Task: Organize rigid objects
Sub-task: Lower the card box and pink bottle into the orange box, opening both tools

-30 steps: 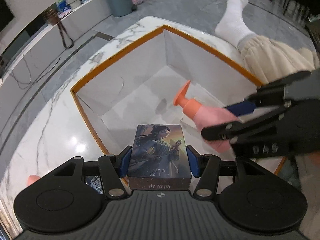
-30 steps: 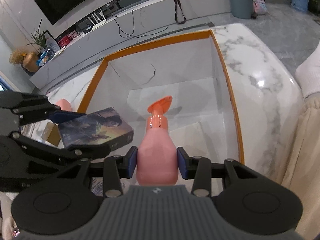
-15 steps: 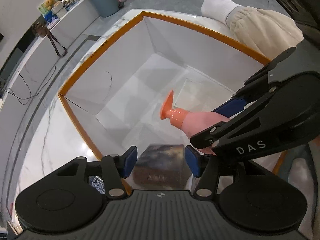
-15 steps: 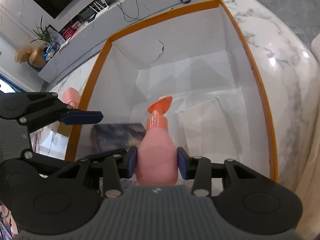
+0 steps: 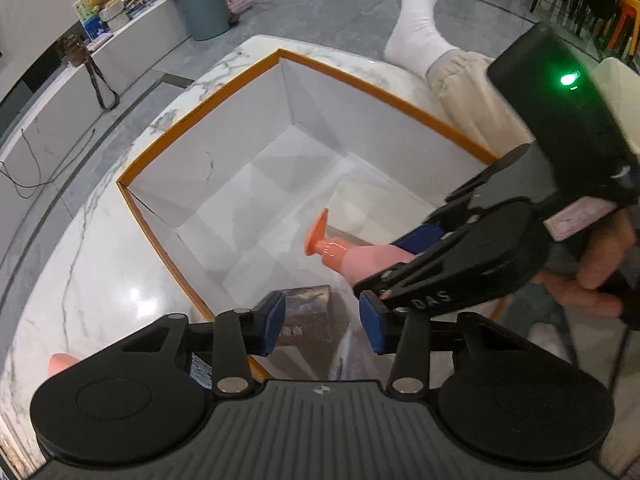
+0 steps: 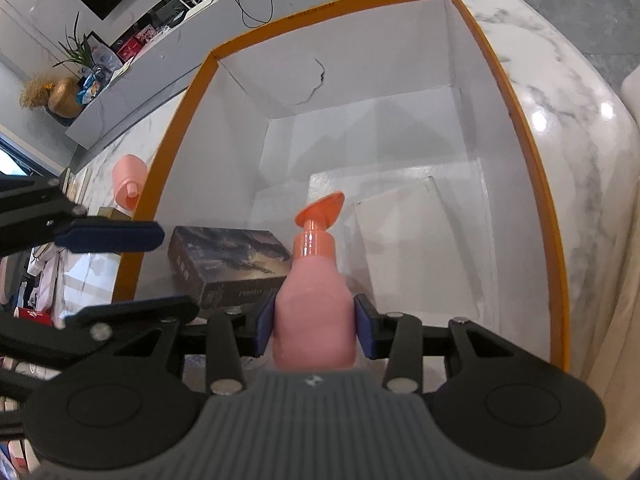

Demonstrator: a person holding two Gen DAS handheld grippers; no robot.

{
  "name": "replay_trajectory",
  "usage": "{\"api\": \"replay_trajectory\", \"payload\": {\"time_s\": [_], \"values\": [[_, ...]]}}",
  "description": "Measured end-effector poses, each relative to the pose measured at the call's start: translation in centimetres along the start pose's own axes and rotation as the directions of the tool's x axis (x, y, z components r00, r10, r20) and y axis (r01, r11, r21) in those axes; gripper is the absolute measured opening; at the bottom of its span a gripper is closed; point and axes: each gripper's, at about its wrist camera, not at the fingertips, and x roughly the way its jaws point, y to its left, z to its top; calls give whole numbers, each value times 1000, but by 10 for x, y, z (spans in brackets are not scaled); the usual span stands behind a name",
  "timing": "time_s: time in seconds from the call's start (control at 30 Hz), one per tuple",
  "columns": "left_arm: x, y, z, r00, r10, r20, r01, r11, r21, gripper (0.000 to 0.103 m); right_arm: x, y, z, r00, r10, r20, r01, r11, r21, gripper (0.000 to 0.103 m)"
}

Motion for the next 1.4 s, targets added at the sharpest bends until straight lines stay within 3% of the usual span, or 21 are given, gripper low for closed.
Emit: {"api": "replay_trajectory", "payload": {"time_s": [0.2, 0.27, 0.33, 0.47, 0.77, 0.87, 1.13, 1.37, 1.4], "values": [[5, -2, 0, 998, 16, -62, -15, 1000, 12, 30, -6, 0, 1, 999, 20, 36, -20, 1000, -3, 44], [10, -2, 1, 997, 17, -76, -17, 1000, 2, 26, -6, 0, 0, 999, 13, 41, -13, 1000, -6, 39], [15, -2, 3, 996, 10, -93, -11, 1000, -10, 24, -6, -1, 0, 999, 23, 34, -23, 1000, 1, 26], [30, 0, 7, 992, 7, -126, -14, 999, -53, 23, -9, -3, 1, 998, 27, 49, -28, 1000, 10, 26], [36, 9, 27, 997, 51, -63, -56, 995, -79, 22, -16, -8, 3, 996, -4, 94, 0, 999, 49, 23], [39, 10, 31, 997, 63, -39, -66, 994, -91, 22, -18, -10, 4, 995, -10, 103, 3, 998, 61, 16], [57, 18, 39, 990, 140, -36, -144, 979, -146, 22, -14, 0, 1, 996, 16, 86, -15, 1000, -9, 18], [34, 21, 28, 993, 120, 6, -118, 980, -159, 22, -19, 14, -4, 993, 80, 89, -74, 995, -68, 19], [29, 22, 26, 993, 120, 12, -116, 980, -161, 22, -22, 17, -5, 990, 96, 99, -88, 993, -77, 24]]}}
